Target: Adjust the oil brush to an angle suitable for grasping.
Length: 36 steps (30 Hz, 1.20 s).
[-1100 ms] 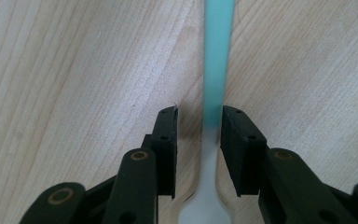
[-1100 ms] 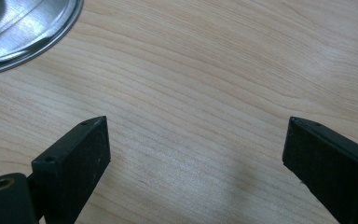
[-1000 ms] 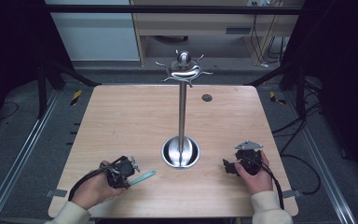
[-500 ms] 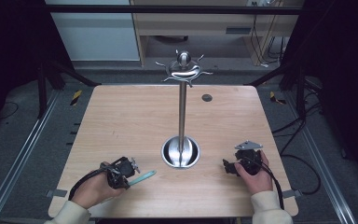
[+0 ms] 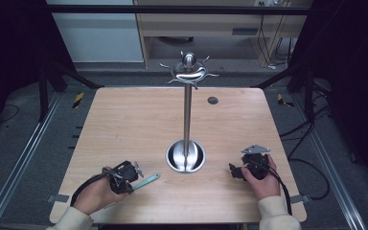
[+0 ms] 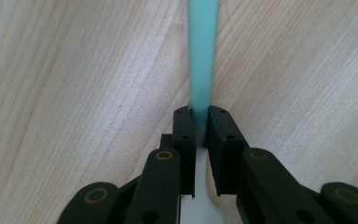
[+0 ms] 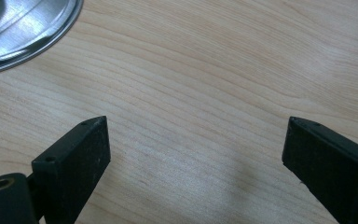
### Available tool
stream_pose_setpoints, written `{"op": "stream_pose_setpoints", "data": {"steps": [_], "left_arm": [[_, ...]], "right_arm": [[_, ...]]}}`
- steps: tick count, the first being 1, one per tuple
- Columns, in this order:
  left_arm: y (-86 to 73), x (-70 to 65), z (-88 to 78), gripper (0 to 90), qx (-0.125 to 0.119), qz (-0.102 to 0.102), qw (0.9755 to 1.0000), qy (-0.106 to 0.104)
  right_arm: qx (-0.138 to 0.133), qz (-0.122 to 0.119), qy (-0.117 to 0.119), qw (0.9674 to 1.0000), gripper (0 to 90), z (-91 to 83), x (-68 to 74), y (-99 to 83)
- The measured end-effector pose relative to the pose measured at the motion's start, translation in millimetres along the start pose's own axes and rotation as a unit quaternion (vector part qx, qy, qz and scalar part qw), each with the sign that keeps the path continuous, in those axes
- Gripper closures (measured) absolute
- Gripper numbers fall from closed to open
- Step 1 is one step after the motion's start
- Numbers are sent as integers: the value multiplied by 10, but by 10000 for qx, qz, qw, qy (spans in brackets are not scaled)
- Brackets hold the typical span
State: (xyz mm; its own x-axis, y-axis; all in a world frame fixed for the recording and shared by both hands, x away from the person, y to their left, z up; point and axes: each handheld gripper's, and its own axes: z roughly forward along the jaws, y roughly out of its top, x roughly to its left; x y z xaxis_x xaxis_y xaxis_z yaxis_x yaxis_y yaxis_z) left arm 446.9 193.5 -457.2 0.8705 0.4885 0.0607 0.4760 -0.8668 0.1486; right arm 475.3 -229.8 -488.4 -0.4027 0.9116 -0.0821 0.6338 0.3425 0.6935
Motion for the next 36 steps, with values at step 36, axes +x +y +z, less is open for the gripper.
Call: {"op": "stream_pose_setpoints", "data": {"steps": [36], "left_arm": [[-189, -1, -780, 818, -2002, -560, 9768, 507]], "right_arm": [[42, 6, -1, 10000, 82, 14, 14, -3]]}}
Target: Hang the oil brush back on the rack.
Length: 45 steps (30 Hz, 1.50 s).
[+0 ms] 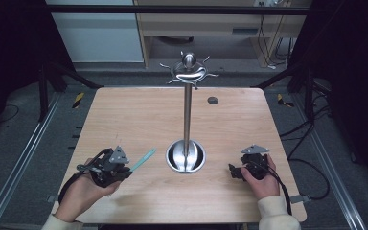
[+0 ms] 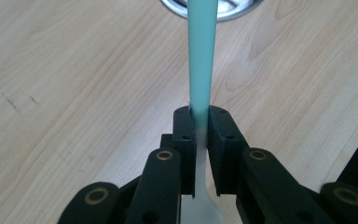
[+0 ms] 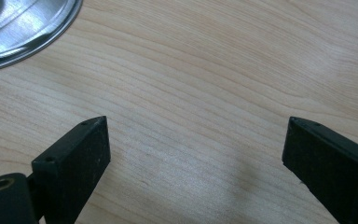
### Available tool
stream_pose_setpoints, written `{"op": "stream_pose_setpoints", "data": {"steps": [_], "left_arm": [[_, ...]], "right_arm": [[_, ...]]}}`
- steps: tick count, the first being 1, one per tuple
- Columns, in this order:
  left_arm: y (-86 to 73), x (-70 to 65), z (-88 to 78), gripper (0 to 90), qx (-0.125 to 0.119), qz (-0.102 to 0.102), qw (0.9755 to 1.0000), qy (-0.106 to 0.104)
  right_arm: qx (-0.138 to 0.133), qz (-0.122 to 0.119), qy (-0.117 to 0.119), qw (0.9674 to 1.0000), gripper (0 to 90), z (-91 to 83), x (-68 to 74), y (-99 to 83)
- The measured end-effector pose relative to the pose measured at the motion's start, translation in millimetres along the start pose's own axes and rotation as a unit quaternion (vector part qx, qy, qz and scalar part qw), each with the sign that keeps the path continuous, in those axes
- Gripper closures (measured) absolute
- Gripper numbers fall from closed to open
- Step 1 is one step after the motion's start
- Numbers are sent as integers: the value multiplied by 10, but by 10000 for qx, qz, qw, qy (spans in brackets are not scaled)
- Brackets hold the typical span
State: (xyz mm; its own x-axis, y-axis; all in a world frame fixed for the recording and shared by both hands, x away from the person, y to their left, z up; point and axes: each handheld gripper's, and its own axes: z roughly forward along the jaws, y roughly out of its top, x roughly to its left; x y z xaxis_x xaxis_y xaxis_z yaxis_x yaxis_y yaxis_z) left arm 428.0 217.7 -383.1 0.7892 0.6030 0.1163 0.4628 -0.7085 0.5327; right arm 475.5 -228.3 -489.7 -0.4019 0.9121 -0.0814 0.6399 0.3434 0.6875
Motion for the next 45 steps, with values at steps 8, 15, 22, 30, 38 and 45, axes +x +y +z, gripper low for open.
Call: {"op": "stream_pose_setpoints", "data": {"steps": [8, 15, 22, 30, 38, 45], "left_arm": [[38, 3, -142, 818, -506, -102, 9985, 165], [49, 38, -282, 818, -965, -251, 9946, 274], [77, 37, -387, 818, -1314, -329, 9901, 366], [140, 36, -454, 818, -1584, -418, 9856, 413], [253, -4, -611, 818, -2138, -493, 9744, 493], [410, -37, -758, 818, -2624, -444, 9620, 607]], "right_arm": [[-10, -31, 8, 10000, 82, -3, -3, 4], [-5, -12, -9, 10000, 82, -6, -4, 1], [-13, -26, -6, 10000, 82, -12, -1, 4], [-20, -25, -7, 10000, 82, -15, 0, 4], [-20, -29, -8, 10000, 82, -15, -2, 4], [-17, -36, 6, 10000, 82, -8, 3, 1]]}}
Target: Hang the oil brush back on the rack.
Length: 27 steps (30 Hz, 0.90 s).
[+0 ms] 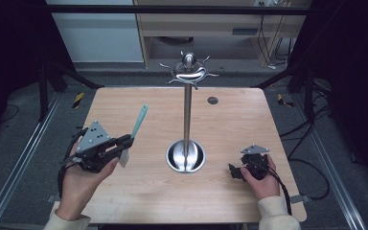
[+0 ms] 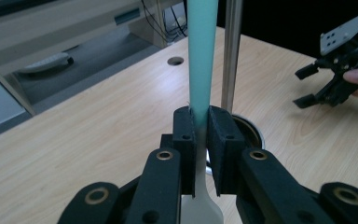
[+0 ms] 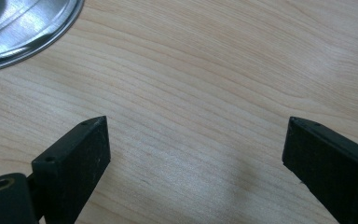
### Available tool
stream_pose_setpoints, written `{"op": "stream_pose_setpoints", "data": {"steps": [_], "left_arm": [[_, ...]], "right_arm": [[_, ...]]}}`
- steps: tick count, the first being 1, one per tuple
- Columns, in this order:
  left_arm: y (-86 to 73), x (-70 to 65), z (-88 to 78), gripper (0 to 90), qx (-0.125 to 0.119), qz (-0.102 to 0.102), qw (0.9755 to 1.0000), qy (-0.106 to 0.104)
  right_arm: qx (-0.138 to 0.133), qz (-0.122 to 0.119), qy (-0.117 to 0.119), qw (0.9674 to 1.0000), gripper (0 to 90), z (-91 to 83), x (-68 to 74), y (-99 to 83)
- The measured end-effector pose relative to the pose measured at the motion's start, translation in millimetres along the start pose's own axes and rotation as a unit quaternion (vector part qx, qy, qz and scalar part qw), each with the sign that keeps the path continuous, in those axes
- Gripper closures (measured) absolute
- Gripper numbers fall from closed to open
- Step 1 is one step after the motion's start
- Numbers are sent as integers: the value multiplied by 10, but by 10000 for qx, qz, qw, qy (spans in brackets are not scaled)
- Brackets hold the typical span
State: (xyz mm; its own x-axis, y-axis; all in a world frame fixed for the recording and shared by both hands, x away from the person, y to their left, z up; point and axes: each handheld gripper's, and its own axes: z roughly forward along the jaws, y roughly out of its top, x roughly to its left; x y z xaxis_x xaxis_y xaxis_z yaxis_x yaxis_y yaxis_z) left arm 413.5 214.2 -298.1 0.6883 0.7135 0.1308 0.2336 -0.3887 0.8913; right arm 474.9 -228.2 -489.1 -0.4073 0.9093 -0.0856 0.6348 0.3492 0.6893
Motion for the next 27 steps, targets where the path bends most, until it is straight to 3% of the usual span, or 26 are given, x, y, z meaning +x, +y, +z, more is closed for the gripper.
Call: {"op": "stream_pose_setpoints", "data": {"steps": [8, 14, 18, 27], "left_arm": [[264, -37, 11, 818, -208, 65, 9998, 37], [413, -65, 13, 818, -296, -10, 9995, -50], [524, -102, 25, 817, -460, 102, 9989, -46], [588, -140, 62, 817, -555, 70, 9984, -121]], "right_arm": [[3, 42, -11, 10000, 82, 2, -5, 0], [-52, 55, -8, 10000, 81, -8, -5, 4], [-92, 22, -40, 9999, 81, -7, -12, 5], [-62, 11, -31, 10000, 81, -12, -5, 12]]}}
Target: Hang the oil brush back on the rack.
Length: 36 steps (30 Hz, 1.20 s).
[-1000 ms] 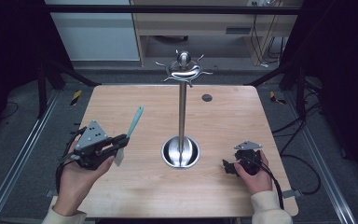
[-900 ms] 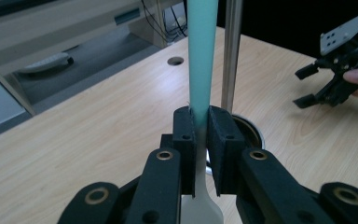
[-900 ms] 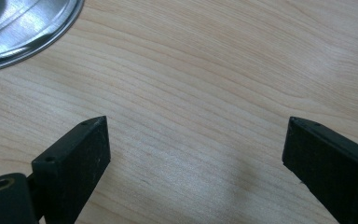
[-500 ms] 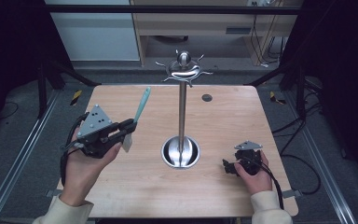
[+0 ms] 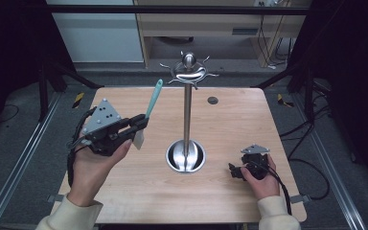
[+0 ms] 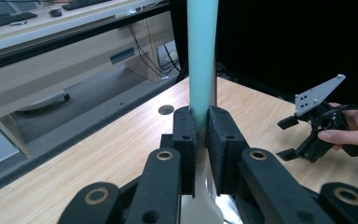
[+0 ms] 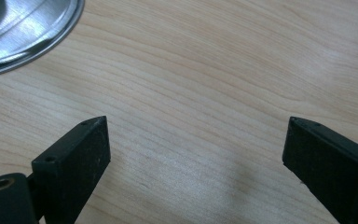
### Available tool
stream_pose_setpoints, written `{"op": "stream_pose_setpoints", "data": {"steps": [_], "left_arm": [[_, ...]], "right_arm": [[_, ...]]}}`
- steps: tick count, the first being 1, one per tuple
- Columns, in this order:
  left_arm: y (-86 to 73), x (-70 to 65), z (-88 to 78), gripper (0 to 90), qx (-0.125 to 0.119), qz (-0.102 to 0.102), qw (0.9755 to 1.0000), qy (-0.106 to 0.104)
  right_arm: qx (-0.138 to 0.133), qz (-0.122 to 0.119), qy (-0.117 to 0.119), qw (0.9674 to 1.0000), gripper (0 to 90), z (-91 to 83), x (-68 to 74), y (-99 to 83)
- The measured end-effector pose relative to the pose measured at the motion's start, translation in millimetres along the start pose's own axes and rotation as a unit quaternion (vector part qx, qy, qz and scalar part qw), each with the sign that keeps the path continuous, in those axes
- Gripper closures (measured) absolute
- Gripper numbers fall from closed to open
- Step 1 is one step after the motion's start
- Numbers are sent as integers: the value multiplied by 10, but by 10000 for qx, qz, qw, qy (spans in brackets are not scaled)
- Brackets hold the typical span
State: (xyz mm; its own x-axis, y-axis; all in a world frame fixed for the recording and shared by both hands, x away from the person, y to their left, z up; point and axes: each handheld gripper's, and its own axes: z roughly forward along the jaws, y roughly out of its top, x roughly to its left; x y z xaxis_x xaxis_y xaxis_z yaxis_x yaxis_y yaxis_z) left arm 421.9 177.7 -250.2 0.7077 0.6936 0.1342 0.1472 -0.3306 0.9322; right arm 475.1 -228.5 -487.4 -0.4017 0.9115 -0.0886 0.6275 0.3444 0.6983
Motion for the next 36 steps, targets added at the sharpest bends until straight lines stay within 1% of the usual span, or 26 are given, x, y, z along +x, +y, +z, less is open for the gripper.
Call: {"op": "stream_pose_setpoints", "data": {"steps": [1, 5, 10, 11, 14, 15, 17, 18, 19, 20, 29, 35, 36], "left_arm": [[0, 2, 8, 818, 5, -14, 10000, -7], [15, 5, 34, 817, -71, -69, 9999, -23], [33, 0, 44, 817, -40, -46, 10000, -31], [39, -12, 44, 817, -17, -76, 9999, -67], [47, -12, 45, 817, -39, -35, 10000, -45], [45, -22, 48, 817, -5, -70, 10000, -66], [47, -16, 55, 817, -19, -29, 10000, -52], [44, -20, 57, 817, 12, -69, 9999, -73], [45, -14, 62, 817, -4, -34, 10000, -62], [43, -18, 63, 817, 29, -69, 9999, -87], [39, -27, 84, 817, 76, -42, 9999, -86], [33, -29, 85, 817, 89, -60, 9999, -81], [33, -28, 88, 817, 68, -19, 10000, -62]], "right_arm": [[-38, 1, 3, 10000, 81, -10, 1, 4], [-19, -11, 13, 10000, 81, -8, 8, 4], [-12, -11, 9, 10000, 81, -6, 6, 3], [-31, -2, 20, 10000, 81, -11, 5, 4], [-28, -5, 18, 10000, 81, -12, 6, 4], [-33, -25, 4, 10000, 81, -8, 6, 3], [-20, -13, 21, 10000, 81, -10, 9, 4], [-28, -21, 8, 10000, 81, -9, 8, 3], [-27, 1, 31, 10000, 81, -11, 9, 4], [-16, 1, 27, 10000, 81, -11, 5, 4], [-26, -4, 27, 10000, 81, -13, 5, 4], [-21, -2, 35, 10000, 81, -12, 4, 3], [-19, -1, 36, 10000, 81, -13, 4, 4]]}}
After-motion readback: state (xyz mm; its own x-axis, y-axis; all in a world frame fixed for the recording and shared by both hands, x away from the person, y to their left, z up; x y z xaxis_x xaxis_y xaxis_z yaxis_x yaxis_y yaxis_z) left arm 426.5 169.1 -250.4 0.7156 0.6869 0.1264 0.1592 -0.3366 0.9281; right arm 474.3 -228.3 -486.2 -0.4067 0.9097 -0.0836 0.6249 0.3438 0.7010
